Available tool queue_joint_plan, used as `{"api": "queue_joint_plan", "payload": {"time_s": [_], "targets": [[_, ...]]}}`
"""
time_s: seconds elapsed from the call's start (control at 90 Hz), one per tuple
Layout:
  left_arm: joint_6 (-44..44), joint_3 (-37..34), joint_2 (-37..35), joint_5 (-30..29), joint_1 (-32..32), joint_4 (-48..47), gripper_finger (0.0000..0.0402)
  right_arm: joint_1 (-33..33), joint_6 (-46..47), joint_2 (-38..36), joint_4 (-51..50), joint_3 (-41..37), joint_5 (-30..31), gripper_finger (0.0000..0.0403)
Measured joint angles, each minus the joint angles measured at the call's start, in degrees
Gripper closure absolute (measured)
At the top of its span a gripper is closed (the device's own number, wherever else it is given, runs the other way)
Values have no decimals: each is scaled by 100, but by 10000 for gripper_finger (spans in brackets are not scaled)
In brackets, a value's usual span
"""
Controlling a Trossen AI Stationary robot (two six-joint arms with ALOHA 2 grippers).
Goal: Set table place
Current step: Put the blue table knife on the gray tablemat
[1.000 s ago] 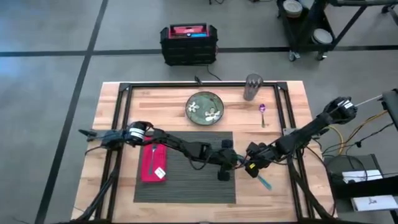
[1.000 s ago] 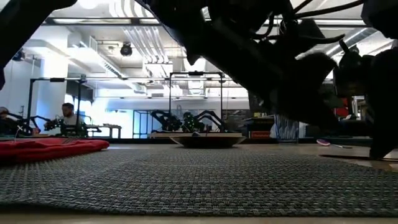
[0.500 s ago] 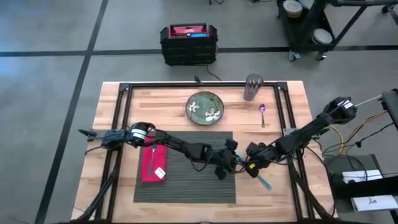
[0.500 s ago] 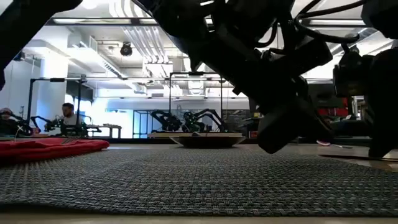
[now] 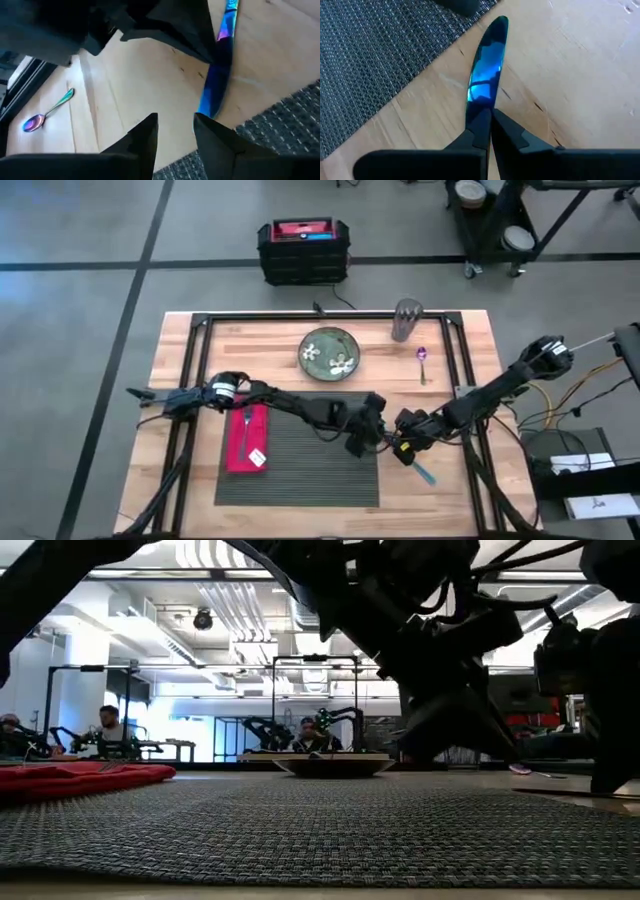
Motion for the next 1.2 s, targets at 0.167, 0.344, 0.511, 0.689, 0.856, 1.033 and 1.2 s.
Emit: {"api": "queue_joint_plan", "payload": {"time_s": [0.167,0.344,0.511,0.689,0.856,1.033,1.2], "targets": [[74,-95,20,67,-168,147,281,0,-9,0,12,0,-6,403],[58,94,450,41,-144,382,276,0,0,6,158,-9,-51,403],[71,557,725,-74,-153,93,284,-28,13,7,178,-9,-97,403],[303,848,815,-170,-153,-266,297,-35,11,13,200,-9,-98,403],[547,841,809,-163,-174,-411,316,-37,7,17,206,-6,-96,403],[631,902,802,-213,-236,-534,325,-38,144,7,205,-3,-127,403],[497,1087,834,-226,-240,-597,316,-39,147,-150,113,52,-175,403]]}}
